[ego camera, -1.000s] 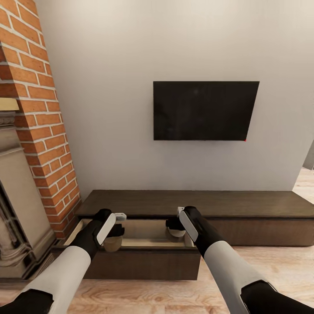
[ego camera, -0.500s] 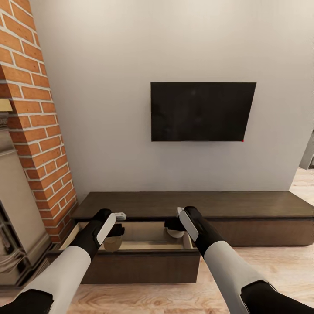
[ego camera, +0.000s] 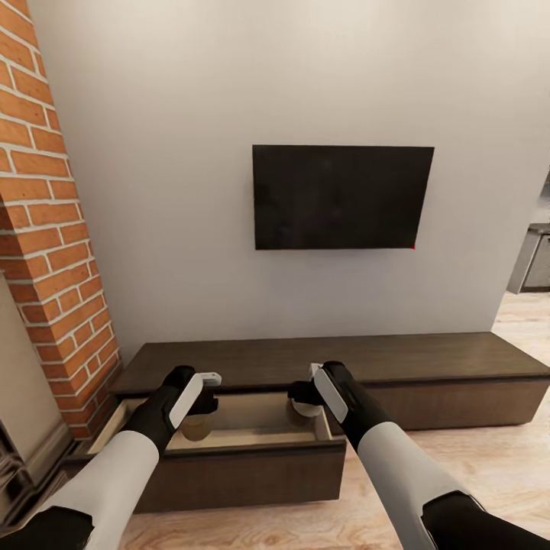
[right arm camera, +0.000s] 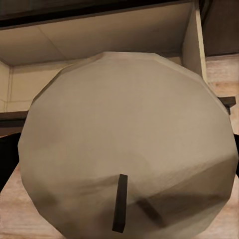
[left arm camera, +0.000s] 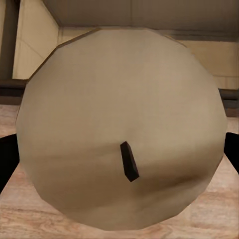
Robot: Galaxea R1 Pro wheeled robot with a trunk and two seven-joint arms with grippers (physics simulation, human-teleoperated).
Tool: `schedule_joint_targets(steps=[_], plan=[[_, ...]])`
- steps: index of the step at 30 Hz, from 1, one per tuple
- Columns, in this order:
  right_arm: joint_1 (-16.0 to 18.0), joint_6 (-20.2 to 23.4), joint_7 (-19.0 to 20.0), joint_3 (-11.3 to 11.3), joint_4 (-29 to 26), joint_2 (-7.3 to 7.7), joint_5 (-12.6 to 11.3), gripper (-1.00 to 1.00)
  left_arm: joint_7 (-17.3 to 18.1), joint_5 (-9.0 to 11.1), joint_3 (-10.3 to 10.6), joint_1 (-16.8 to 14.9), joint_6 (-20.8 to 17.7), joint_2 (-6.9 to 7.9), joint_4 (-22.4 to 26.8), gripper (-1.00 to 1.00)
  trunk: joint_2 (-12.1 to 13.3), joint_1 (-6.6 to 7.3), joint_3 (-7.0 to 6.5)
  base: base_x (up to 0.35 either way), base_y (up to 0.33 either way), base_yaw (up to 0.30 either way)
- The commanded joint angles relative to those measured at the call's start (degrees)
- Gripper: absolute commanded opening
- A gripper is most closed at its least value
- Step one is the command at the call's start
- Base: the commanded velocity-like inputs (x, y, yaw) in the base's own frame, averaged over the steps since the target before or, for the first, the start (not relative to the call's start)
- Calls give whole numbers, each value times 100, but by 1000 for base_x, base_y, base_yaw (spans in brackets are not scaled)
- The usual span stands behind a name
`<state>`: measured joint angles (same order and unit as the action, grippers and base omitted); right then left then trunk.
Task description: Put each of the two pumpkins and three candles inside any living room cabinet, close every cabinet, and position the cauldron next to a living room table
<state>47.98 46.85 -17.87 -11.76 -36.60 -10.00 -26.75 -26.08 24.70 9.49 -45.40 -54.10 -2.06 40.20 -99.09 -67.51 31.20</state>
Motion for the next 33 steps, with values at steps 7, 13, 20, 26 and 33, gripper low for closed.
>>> schedule_joint_targets(steps=[7,13,20,26,33], plan=[[1,12,-50,-11,-5,0,-58,-100,-55,53,18,-4,-13,3,6,-100,-3,0,6,84,52,-6],[2,14,-50,-11,-5,0,-58,-100,-55,53,18,-4,-13,3,6,-100,-3,0,6,108,43,-1],[4,13,-50,-11,-5,0,-62,-100,-55,53,18,-4,-13,3,8,-100,-3,0,6,78,26,0],[2,9,-50,-11,-5,0,-64,-100,-55,49,18,-4,-13,1,10,-100,-3,0,6,77,23,0],[2,13,-50,-11,-5,0,-66,-100,-55,53,18,-4,-13,-2,9,-100,-3,0,6,56,2,0]])
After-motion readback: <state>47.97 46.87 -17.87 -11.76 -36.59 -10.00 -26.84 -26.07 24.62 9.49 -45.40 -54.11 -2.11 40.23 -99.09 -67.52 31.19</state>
